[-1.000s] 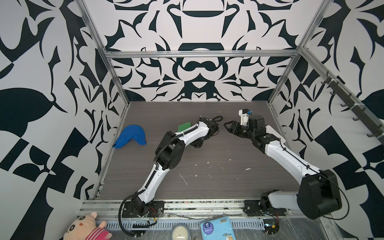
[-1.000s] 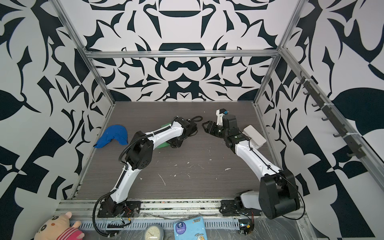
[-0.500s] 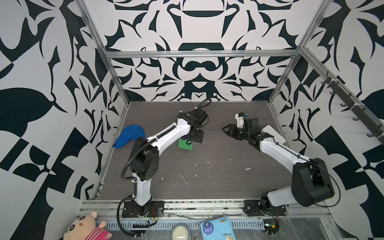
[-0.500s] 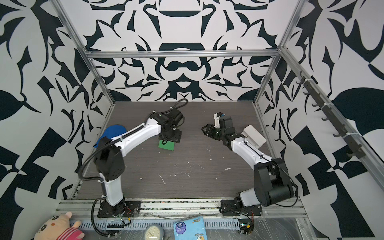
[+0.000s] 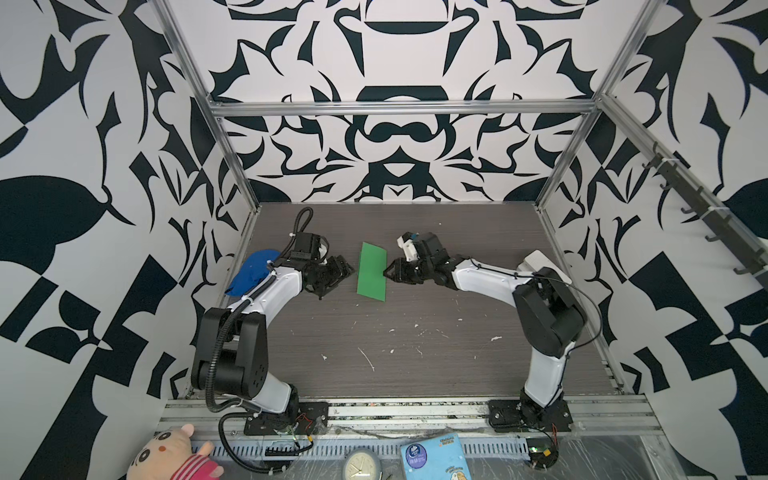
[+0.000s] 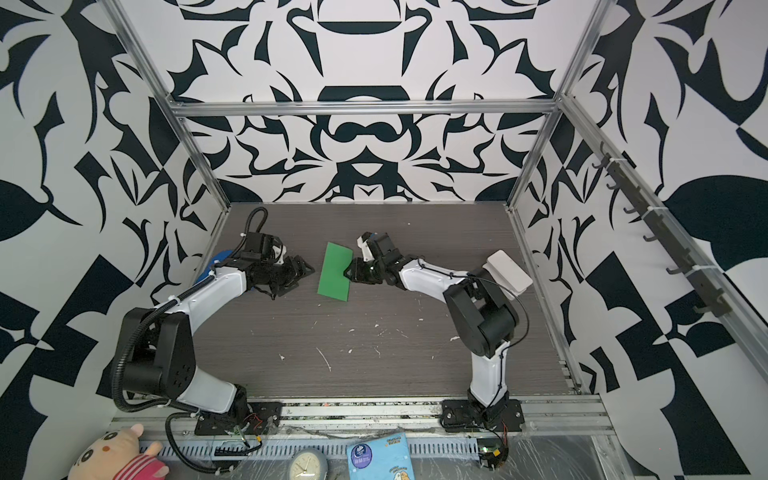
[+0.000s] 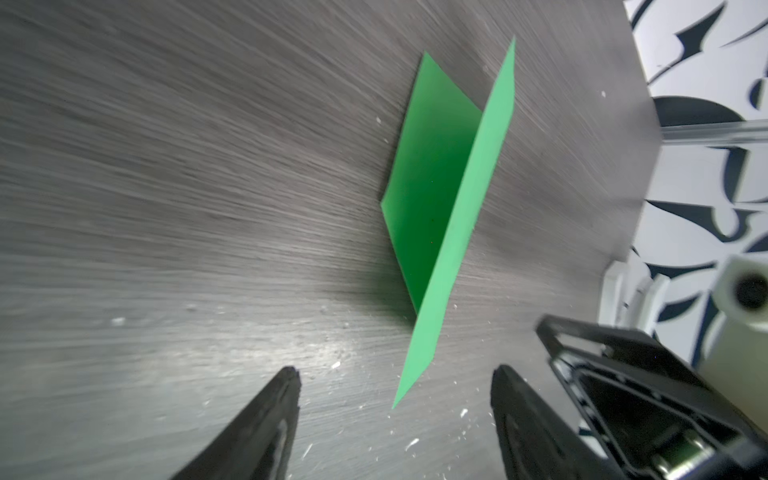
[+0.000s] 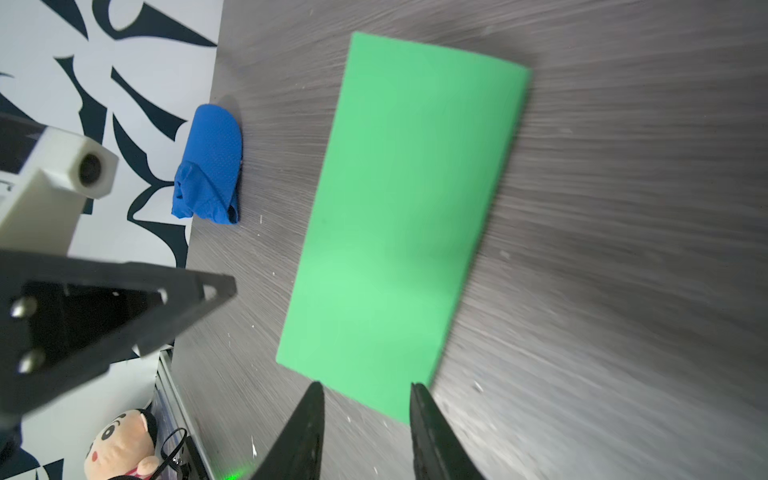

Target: Fold a paper plane with a square sheet of paper (pick it up from the middle)

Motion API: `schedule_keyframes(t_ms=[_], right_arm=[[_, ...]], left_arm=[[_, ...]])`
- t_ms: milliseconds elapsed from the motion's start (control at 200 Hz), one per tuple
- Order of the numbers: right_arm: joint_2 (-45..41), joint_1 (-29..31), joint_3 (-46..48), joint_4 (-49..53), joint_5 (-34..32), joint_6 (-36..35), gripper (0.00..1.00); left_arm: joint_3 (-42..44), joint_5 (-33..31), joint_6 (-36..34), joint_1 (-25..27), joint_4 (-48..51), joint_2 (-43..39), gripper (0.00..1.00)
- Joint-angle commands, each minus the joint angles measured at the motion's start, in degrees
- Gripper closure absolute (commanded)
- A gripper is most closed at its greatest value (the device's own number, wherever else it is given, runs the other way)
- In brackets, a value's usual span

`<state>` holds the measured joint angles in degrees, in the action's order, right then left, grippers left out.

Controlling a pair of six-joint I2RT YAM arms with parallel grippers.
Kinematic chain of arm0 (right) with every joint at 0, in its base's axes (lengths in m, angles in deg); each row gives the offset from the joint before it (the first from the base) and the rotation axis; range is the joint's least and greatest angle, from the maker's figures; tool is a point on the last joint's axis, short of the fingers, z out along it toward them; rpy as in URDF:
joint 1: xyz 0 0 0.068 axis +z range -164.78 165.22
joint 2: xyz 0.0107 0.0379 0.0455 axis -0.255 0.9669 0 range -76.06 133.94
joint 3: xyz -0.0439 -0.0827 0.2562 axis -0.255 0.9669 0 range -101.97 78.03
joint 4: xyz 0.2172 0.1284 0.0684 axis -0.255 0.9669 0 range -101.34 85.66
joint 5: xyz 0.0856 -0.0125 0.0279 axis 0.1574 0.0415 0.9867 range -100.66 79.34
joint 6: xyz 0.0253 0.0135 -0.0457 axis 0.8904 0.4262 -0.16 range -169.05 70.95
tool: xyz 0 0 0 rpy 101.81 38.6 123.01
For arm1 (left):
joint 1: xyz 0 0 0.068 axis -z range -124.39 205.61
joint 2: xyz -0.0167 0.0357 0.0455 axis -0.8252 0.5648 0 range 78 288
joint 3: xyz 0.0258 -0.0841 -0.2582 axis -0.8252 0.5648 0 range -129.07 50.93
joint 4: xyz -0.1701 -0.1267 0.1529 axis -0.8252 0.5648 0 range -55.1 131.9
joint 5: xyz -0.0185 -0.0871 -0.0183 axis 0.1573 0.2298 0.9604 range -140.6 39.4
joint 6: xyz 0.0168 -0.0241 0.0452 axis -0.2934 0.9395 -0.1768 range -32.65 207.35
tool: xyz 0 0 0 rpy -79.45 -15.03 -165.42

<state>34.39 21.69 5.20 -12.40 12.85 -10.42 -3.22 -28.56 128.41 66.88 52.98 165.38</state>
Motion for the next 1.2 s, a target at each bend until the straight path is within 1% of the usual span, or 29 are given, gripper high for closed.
schedule_keyframes(t_ms=[0, 150, 240, 390, 505, 640, 795, 995, 1195], right_arm=[[3.0, 0.44, -5.1, -0.29, 0.03, -0.21, 0.63], [7.73, 0.45, -8.68, 1.09, 0.6, -0.86, 0.66], [9.65, 0.45, -10.77, 3.05, 1.16, -2.11, 0.67], [11.81, 0.48, -12.45, 4.47, 2.51, -3.29, 0.68], [12.76, 0.45, -12.82, 4.95, 2.89, -3.56, 0.68], [13.51, 0.45, -13.01, 5.57, 3.12, -3.82, 0.68], [14.33, 0.45, -13.42, 6.57, 3.24, -4.22, 0.68], [15.32, 0.45, -13.23, 8.09, 4.29, -4.86, 0.71], [13.81, 0.8, -10.05, 8.3, 5.39, -5.36, 0.73]], left_arm=[[1.78, 6.17, 3.87, 0.15, -8.43, 0.83, 0.28], [5.29, 8.04, 6.45, 0.14, -13.35, 1.78, 0.31], [6.22, 9.03, 7.53, 0.16, -15.13, 3.02, 0.35], [7.13, 8.99, 8.44, 0.24, -16.14, 5.22, 0.35], [7.21, 11.31, 9.82, 0.18, -18.09, 7.79, 0.34], [7.46, 14.62, 12.29, 0.76, -22.26, 9.89, 0.39], [7.69, 14.82, 12.6, 1.21, -22.8, 10.47, 0.48], [8.79, 16.25, 13.65, 1.48, -24.09, 9.12, 0.5], [9.68, 17.75, 15.94, 2.18, -27.17, 9.18, 0.51]])
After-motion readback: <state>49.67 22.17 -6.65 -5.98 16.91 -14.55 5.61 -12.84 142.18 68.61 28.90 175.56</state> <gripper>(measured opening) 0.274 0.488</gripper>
